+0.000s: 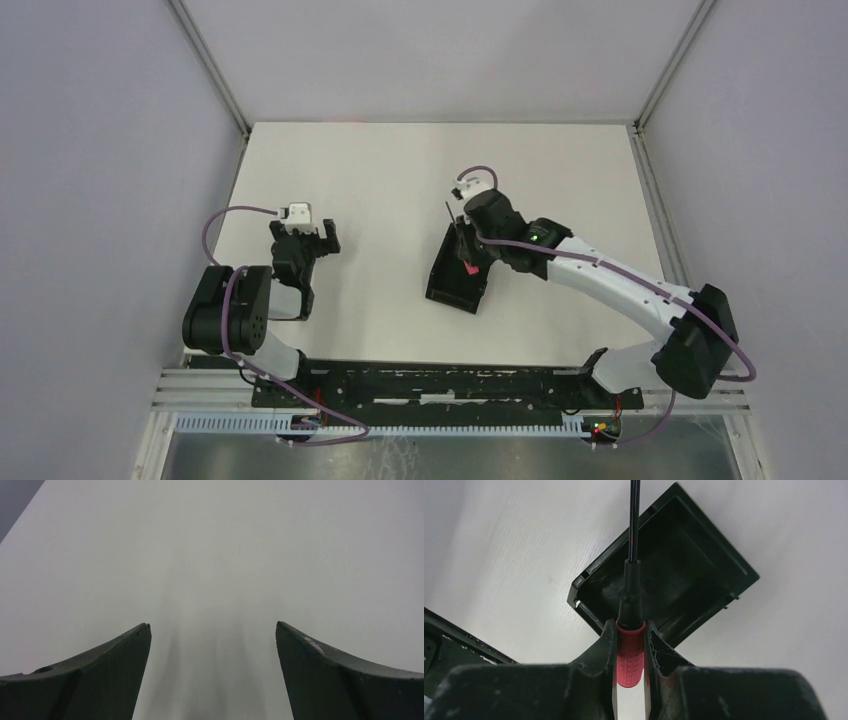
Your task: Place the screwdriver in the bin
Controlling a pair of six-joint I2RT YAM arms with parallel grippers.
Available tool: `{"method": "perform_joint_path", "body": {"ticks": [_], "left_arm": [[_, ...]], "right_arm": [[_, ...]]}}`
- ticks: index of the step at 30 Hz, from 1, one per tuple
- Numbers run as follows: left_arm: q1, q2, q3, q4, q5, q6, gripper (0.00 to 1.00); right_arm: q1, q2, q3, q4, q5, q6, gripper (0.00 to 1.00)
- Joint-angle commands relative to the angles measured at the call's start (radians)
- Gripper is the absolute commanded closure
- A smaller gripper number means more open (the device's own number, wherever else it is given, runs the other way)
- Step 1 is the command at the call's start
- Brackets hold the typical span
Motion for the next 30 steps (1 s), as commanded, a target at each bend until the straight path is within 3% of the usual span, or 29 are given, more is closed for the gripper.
{"method": "perform_joint_path", "body": {"ticks": [1,12,17,27,30], "left_arm": [[0.002,-0.016,0.008,0.025,0.01,-0.032,0.0],[0.002,-0.016,0.008,0.026,0.01,-0.032,0.0],[0.002,-0.016,0.008,0.026,0.01,-0.032,0.0],[0.002,-0.016,0.008,0.026,0.011,-0.032,0.0],[0.002,-0.016,0.008,0.026,0.01,-0.032,0.0]], "right_arm": [[0.052,0.057,-0.044,0.089,0.105,0.098,1.0],[0.076,0.161,-0.123,0.201,0.084,0.126,1.0],[0.076,0.171,-0.109,0.192,0.122,0.129,0.57],[0.076,0.089,-0.032,0.18,0.158,0.091,0.27],[0.077,0.062,0.0,0.172,0.172,0.062,0.03]]}}
